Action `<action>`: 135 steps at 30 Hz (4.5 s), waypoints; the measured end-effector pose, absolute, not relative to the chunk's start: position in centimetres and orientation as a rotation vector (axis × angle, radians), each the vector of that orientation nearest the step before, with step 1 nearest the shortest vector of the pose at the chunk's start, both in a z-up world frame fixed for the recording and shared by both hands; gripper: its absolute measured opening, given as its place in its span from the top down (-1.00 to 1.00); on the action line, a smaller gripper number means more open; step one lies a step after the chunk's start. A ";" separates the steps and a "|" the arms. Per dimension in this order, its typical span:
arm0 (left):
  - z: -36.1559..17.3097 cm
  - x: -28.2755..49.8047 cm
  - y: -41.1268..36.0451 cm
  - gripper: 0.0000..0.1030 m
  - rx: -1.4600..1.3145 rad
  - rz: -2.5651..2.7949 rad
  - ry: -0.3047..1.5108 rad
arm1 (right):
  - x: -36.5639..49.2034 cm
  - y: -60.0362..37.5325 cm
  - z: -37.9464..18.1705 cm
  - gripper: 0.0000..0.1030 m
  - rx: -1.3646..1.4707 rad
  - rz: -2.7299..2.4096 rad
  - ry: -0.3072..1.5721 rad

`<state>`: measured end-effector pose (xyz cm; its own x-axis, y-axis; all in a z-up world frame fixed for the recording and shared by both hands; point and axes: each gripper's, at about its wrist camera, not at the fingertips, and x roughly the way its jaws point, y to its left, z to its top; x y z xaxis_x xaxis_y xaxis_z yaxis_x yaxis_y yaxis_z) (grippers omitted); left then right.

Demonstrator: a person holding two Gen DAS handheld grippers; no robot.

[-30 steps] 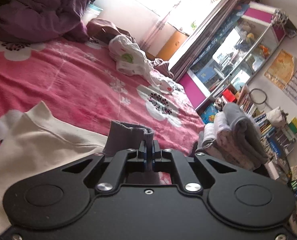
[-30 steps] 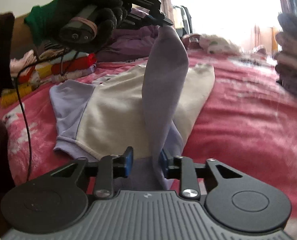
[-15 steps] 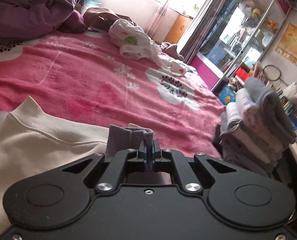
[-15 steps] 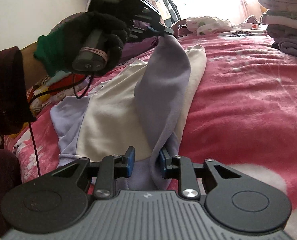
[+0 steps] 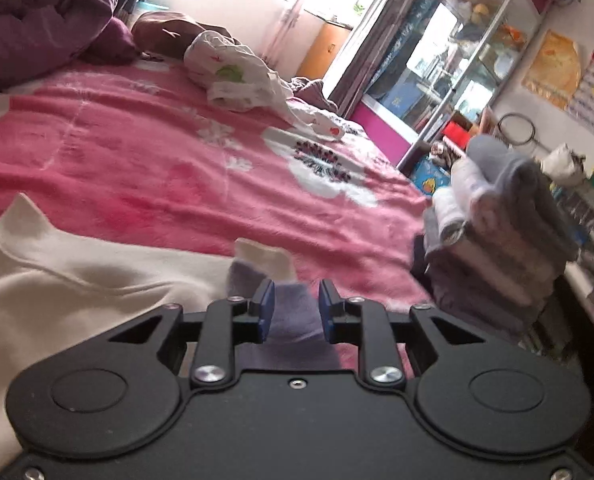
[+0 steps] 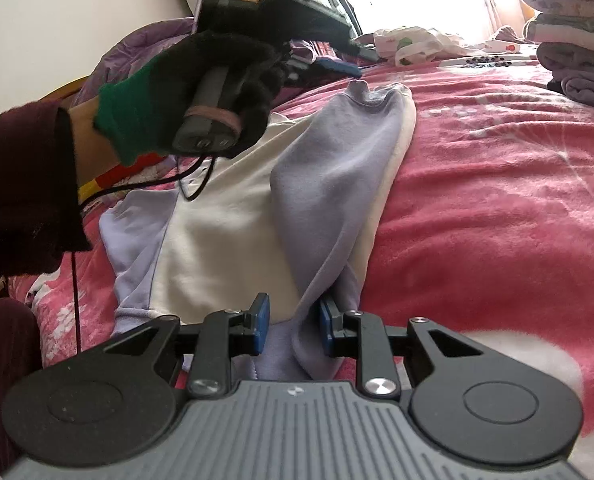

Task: Fold clothes

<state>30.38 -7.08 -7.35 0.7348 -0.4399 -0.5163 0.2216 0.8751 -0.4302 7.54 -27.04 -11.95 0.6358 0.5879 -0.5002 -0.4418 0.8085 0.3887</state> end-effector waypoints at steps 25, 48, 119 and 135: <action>-8.3 29.4 -7.5 0.57 -0.015 -0.366 0.644 | 5.3 -25.9 -8.6 0.40 0.012 0.557 0.469; -7.9 32.6 -9.5 0.48 0.002 -0.366 0.672 | 7.1 -25.9 -12.1 0.38 0.132 0.605 0.613; -14.7 10.1 25.7 0.97 -0.949 0.268 0.413 | 2.4 -27.3 -12.5 -0.38 0.528 0.525 0.656; -8.9 11.2 4.0 0.98 0.083 -0.104 0.354 | 2.1 -27.5 -11.7 -0.35 0.606 0.533 0.646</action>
<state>11.25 4.03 -8.86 0.9327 -0.0873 -0.3500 0.1163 0.9912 0.0626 2.06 -27.45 -11.69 0.6791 0.6223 -0.3894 -0.2640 0.7020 0.6615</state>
